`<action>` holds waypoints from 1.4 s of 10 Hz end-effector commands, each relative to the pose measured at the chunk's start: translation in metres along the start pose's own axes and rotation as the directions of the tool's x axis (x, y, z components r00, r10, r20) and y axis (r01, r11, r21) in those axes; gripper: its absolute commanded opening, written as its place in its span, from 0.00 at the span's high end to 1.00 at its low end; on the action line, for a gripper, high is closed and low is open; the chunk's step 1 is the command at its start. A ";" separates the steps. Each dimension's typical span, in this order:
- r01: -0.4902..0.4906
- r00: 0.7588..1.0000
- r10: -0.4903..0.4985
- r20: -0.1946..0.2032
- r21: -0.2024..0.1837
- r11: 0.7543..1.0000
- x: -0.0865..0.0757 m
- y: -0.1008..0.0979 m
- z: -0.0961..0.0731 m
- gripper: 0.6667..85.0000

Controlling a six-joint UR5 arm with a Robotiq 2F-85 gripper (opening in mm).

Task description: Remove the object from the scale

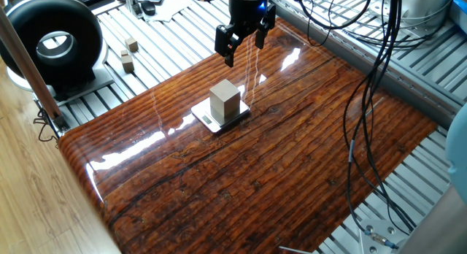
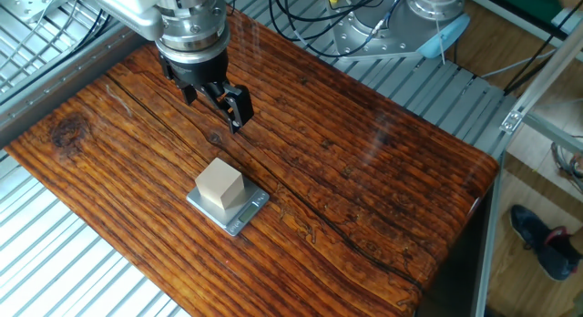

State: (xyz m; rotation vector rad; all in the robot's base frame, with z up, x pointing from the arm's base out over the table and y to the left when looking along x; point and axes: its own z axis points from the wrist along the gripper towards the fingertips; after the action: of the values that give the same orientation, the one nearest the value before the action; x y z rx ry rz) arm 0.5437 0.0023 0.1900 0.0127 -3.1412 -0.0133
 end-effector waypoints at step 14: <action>0.055 0.992 -0.061 0.112 0.058 0.997 -0.028 0.022 0.031 1.00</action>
State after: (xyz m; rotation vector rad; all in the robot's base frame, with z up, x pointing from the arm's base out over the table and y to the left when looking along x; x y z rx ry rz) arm 0.5690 0.0124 0.1676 0.1211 -3.2369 0.1021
